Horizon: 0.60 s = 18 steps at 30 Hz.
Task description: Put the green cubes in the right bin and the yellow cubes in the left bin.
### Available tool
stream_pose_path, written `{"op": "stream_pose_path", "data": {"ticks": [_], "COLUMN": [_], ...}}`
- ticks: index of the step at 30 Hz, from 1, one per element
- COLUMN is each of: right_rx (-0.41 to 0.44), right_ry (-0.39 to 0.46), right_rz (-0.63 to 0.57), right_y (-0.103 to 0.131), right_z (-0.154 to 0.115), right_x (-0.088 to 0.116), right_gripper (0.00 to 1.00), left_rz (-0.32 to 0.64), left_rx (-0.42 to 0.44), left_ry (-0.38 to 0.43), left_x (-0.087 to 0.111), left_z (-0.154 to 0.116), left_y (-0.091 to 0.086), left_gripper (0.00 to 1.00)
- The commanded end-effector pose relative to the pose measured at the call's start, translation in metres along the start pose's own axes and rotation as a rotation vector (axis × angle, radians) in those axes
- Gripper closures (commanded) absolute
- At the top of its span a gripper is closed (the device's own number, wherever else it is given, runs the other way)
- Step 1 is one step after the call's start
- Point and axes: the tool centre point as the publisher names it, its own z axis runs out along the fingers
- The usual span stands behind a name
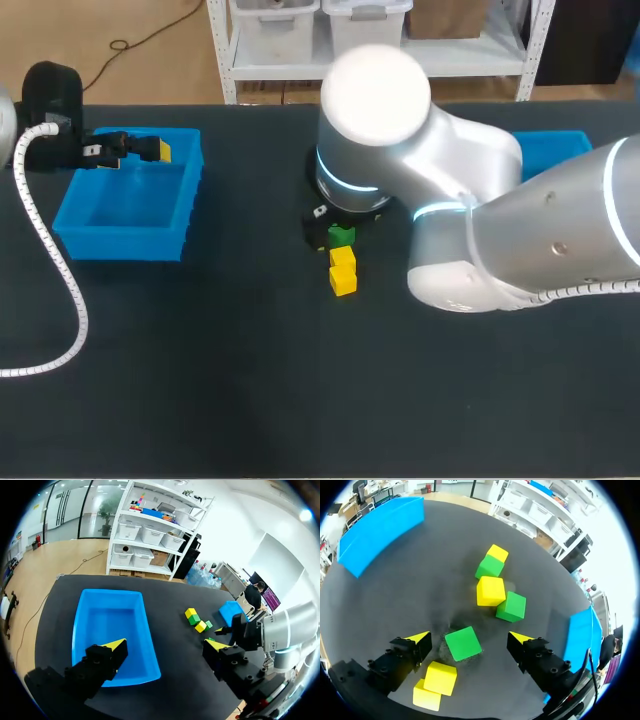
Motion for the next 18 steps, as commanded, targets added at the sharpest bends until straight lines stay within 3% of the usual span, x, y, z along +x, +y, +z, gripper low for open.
{"op": "stream_pose_path", "data": {"ticks": [1,6,7,8,9,10,18], "right_rx": [0.004,0.004,0.006,0.005,-0.002,-0.002,-0.013], "right_ry": [0.002,0.011,0.016,0.020,0.020,0.018,0.020], "right_rz": [0.001,0.007,0.016,0.031,0.040,0.042,0.044], "right_y": [-0.0001,-0.0017,-0.0023,-0.0030,-0.0034,-0.0037,-0.0020], "right_z": [0.0047,0.0086,0.0096,0.0107,0.0113,0.0114,0.0083], "right_x": [-0.0008,-0.0011,-0.0004,0.0000,0.0002,0.0002,-0.0007], "right_gripper": [0.00,0.02,0.52,0.60,0.85,1.00,1.00], "left_rz": [0.001,0.001,0.001,0.001,0.001,0.001,0.001], "left_rx": [0.006,0.006,0.006,0.006,0.006,0.006,0.006], "left_ry": [-0.006,-0.006,-0.006,-0.006,-0.006,-0.006,-0.006], "left_x": [0.0014,0.0014,0.0014,0.0014,0.0014,0.0014,0.0014], "left_z": [0.0001,0.0001,0.0001,0.0001,0.0001,0.0001,0.0001], "left_y": [0.0013,0.0013,0.0013,0.0013,0.0013,0.0013,0.0013], "left_gripper": [0.00,0.00,0.00,0.00,0.00,0.00,0.00]}}
